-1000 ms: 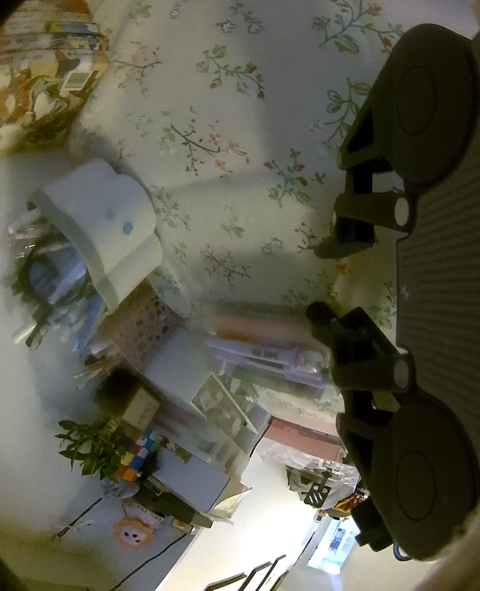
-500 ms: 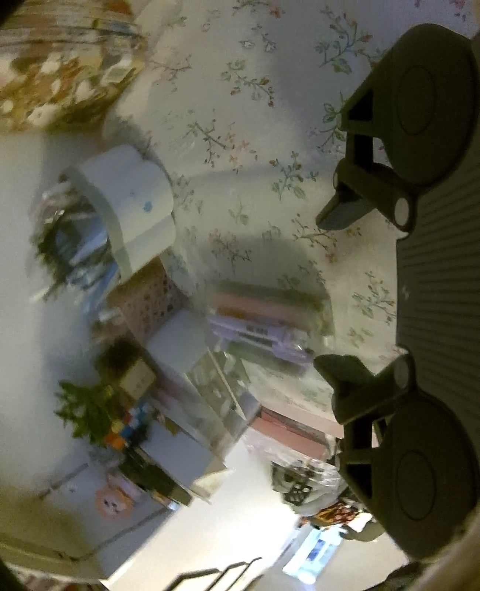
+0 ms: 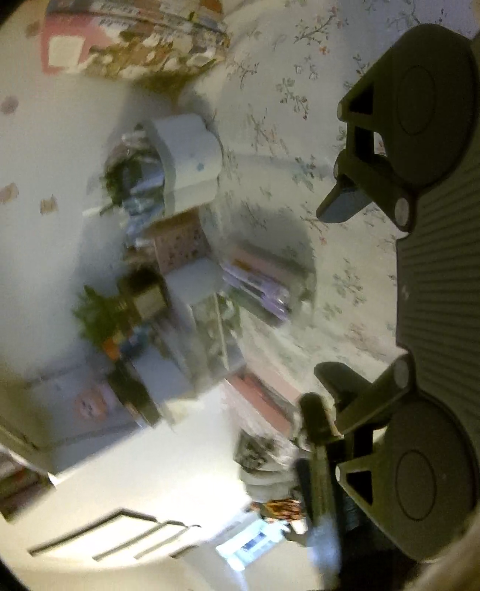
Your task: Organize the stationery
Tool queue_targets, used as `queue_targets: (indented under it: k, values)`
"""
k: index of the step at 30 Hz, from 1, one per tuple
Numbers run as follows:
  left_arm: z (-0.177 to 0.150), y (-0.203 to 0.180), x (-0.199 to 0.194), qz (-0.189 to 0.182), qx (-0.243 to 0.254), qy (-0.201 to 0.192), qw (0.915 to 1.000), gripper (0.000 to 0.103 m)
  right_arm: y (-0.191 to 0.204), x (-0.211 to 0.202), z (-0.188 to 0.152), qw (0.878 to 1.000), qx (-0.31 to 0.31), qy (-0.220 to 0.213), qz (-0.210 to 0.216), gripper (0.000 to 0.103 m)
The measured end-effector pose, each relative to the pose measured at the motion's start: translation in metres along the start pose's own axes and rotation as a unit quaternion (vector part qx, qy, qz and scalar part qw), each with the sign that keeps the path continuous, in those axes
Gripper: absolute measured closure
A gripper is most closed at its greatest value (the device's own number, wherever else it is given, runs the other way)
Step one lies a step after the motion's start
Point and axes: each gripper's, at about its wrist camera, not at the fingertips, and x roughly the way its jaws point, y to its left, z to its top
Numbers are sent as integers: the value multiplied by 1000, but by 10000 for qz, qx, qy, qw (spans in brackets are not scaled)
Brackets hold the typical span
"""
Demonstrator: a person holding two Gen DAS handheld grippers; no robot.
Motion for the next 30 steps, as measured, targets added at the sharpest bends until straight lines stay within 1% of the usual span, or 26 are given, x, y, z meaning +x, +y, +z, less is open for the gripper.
queue_targets:
  k: [3, 5, 8, 14, 20, 30]
  values:
    - [2, -4, -11, 145, 59, -110, 9998, 5, 8, -5, -4, 9999, -108, 19, 100, 26]
    - [3, -4, -16, 119, 68, -136, 9998, 5, 12, -11, -3, 9997, -165, -42, 173, 26]
    - [5, -4, -22, 108, 71, -166, 9998, 5, 17, -18, -1, 9995, -251, -94, 167, 26]
    - [8, -4, -32, 100, 95, -192, 9997, 5, 19, -25, 1, 9993, -206, -130, 279, 26]
    - [10, -4, -33, 49, 34, -152, 9999, 5, 19, -27, 4, 9992, -172, -122, 354, 26]
    - [12, -4, -31, -8, 31, -122, 9999, 5, 18, -28, 7, 9991, -197, -122, 354, 26]
